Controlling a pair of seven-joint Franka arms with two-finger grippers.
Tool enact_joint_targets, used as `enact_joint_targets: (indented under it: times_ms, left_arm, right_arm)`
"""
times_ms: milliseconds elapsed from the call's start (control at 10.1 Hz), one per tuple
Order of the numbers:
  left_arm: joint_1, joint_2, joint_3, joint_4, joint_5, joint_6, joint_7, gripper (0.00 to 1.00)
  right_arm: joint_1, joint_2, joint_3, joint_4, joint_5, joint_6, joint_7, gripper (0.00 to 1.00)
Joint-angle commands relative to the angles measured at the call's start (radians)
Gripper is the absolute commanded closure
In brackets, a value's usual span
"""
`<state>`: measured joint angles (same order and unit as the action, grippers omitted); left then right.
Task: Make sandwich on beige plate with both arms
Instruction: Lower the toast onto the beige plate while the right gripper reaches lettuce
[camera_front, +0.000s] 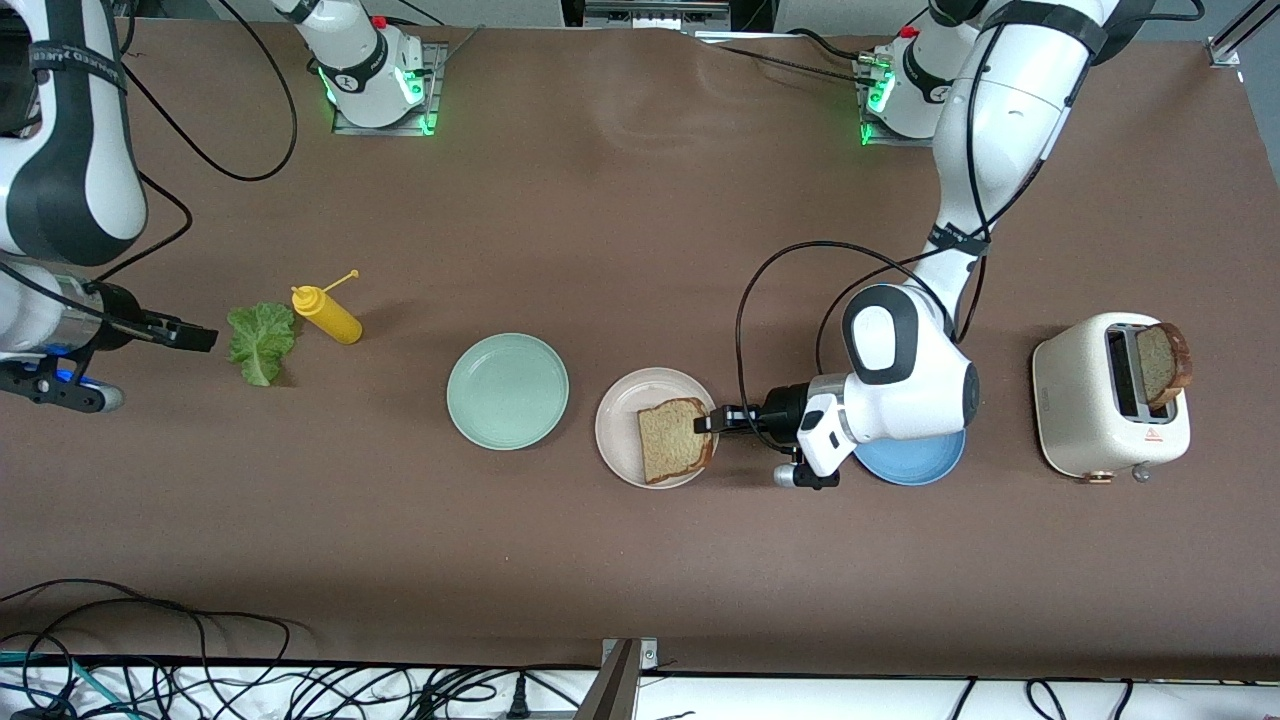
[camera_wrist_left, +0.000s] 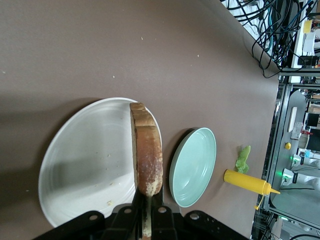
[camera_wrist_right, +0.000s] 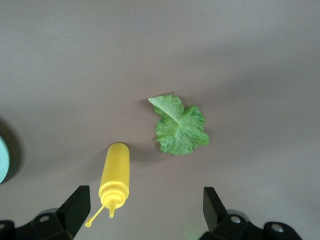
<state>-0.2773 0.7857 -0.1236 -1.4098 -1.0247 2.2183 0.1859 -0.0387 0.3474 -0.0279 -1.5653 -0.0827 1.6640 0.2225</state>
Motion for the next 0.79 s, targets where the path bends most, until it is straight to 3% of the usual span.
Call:
enact_joint_targets:
  times_ms: [0,692]
  left_arm:
    - [-0.043,0.026,0.015,0.045,-0.037,0.011,-0.067,1.0]
    - [-0.086,0.052,0.035,0.029,-0.034,0.011,-0.068,1.0]
  right_arm:
    - [-0.018,-0.016,-0.01,-0.126,-0.014,0.138,-0.047,0.0]
    - [-0.033,0.107,-0.055,-0.257,-0.012,0.319,-0.124,0.0]
